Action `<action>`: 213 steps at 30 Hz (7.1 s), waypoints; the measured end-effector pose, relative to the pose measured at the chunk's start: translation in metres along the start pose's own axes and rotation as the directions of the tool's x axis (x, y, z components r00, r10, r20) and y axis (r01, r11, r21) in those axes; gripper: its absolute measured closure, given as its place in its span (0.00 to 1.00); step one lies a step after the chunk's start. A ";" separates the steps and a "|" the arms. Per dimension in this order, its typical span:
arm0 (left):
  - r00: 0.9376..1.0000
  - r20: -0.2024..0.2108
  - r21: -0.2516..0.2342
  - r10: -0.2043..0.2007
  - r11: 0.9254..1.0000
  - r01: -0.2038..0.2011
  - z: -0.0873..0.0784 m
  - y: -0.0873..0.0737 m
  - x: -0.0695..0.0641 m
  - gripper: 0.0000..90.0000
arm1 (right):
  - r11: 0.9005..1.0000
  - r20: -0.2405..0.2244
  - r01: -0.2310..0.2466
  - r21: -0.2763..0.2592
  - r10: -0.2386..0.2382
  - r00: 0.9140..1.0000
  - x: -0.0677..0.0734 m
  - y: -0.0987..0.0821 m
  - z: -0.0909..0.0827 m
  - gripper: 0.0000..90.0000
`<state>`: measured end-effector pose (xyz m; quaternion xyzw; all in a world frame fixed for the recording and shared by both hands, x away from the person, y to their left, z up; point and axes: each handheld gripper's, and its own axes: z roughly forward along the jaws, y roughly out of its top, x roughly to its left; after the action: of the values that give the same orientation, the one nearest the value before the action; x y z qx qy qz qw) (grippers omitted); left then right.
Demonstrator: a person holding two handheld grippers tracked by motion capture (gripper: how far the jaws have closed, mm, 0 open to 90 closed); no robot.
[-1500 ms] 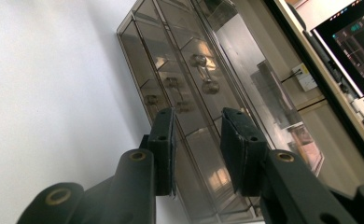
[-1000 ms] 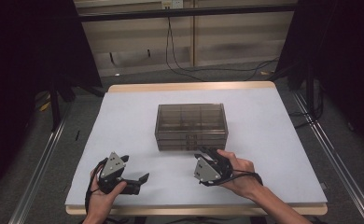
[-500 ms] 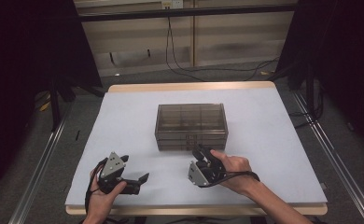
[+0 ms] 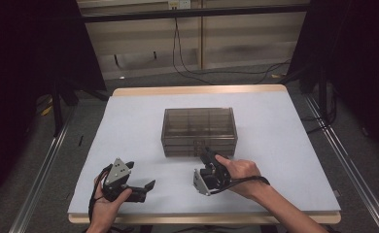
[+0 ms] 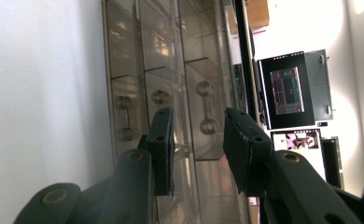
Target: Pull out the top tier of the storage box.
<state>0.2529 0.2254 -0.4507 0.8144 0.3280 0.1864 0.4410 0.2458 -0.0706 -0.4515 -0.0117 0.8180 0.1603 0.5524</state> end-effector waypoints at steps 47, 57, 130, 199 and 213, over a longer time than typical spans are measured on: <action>1.000 0.003 0.006 -0.001 1.000 0.001 0.000 -0.001 -0.001 0.03 | 0.984 0.173 0.123 0.130 -0.144 0.974 0.019 0.002 0.028 0.90; 1.000 0.003 0.006 0.005 1.000 -0.005 -0.001 -0.001 -0.001 0.03 | 0.981 0.193 0.136 0.137 -0.161 0.968 0.022 0.006 0.031 0.91; 1.000 -0.001 0.010 -0.002 1.000 0.002 -0.002 -0.002 -0.001 0.03 | 0.990 0.146 0.103 0.093 -0.116 0.982 0.022 0.011 0.008 0.89; 1.000 0.005 0.019 0.004 1.000 -0.004 0.001 -0.001 -0.001 0.03 | 0.755 -0.705 -0.651 0.079 0.504 0.499 -0.128 -0.073 0.006 0.75; 1.000 0.005 0.016 0.005 1.000 -0.005 -0.001 -0.002 -0.002 0.03 | 0.775 -0.740 -0.612 0.157 0.502 0.447 -0.122 -0.081 0.037 0.76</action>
<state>0.2504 0.2252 -0.4522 0.8191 0.3262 0.1827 0.4350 0.3424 -0.1564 -0.3734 0.1561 0.9136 0.3671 0.0793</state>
